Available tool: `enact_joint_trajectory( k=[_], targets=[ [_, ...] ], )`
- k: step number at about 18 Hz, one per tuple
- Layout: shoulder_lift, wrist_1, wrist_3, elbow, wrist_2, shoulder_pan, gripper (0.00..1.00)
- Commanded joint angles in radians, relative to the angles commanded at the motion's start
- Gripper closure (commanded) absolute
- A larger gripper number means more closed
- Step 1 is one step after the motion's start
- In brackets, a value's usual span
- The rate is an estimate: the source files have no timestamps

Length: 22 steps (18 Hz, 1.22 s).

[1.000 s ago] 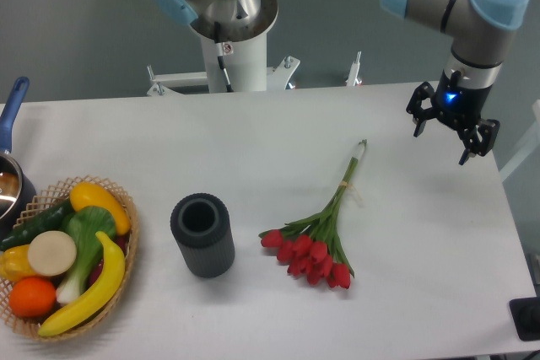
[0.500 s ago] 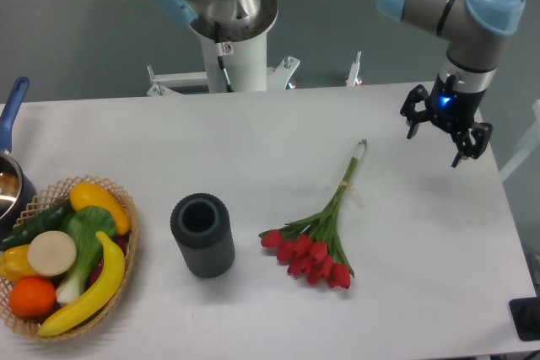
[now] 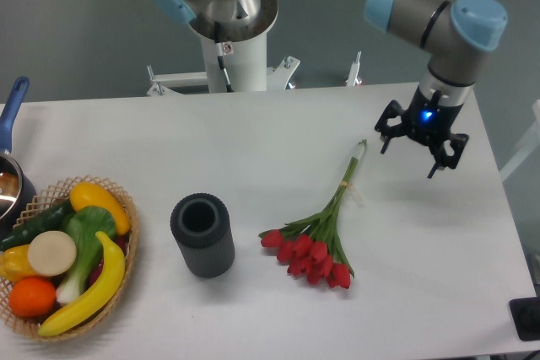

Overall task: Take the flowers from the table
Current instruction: 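Move the open gripper toward the stems of the red tulip bunch, then lower the gripper onto the tulip stems and close it around them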

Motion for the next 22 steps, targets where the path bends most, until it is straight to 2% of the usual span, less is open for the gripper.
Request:
enact_joint_trajectory(
  k=[8,12,22],
  targets=[
    [-0.029,-0.005,-0.031,-0.031,0.006,-0.063,0.0],
    [-0.064,0.003,-0.054,-0.047,0.034,-0.098,0.0],
    [-0.114,0.005,-0.138,-0.025,0.049,-0.14,0.0]
  ],
)
